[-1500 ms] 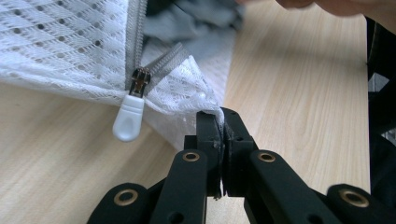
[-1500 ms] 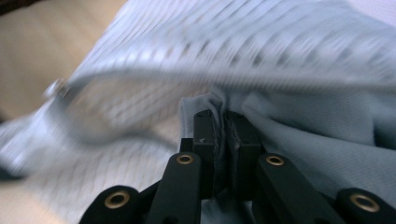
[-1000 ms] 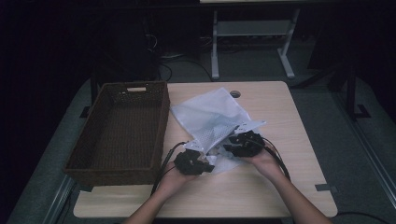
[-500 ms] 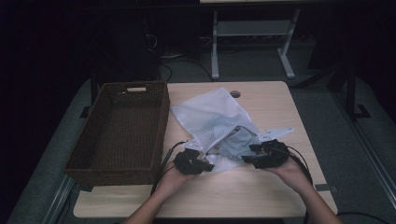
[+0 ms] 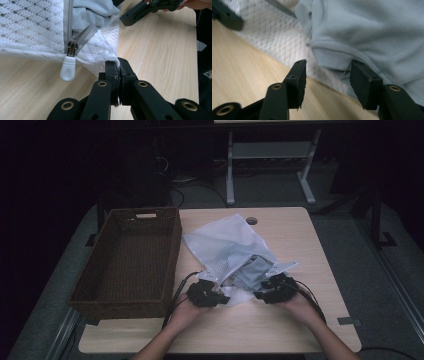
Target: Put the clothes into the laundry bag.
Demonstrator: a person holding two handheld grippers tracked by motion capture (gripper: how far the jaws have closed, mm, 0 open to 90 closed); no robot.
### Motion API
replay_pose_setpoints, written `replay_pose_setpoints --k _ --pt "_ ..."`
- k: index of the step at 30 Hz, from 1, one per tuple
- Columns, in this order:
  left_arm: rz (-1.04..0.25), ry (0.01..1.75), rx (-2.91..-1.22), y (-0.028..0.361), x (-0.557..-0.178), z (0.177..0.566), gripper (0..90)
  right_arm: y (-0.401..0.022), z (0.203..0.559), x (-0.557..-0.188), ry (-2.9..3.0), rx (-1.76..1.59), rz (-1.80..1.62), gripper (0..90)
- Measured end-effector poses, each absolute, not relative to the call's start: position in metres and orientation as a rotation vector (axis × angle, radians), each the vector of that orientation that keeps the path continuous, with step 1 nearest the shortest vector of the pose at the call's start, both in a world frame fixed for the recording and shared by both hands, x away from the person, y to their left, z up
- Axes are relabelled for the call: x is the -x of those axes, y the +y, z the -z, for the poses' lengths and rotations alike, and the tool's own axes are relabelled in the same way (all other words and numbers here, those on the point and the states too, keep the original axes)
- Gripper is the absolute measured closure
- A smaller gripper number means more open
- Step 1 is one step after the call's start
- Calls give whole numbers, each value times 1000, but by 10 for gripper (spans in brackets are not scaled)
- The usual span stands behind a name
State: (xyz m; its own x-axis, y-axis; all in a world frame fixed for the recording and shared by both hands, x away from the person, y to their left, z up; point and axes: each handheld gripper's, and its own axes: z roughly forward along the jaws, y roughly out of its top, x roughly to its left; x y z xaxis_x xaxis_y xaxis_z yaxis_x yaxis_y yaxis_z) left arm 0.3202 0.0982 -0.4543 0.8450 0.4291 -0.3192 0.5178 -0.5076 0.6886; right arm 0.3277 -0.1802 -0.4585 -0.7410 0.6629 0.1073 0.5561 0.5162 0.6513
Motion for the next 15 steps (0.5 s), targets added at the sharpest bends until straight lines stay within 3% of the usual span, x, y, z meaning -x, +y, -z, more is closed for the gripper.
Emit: replay_pose_setpoints --k 5,13,15 --pt "132 686 -2179 99 -320 454 874 -170 449 -323 2511 -992 -1064 509" --pt "136 683 -2184 98 -321 455 875 -152 464 -336 2535 -952 -993 452" --pt "137 685 -2184 98 -321 455 875 -147 466 -336 2524 -936 -944 490"
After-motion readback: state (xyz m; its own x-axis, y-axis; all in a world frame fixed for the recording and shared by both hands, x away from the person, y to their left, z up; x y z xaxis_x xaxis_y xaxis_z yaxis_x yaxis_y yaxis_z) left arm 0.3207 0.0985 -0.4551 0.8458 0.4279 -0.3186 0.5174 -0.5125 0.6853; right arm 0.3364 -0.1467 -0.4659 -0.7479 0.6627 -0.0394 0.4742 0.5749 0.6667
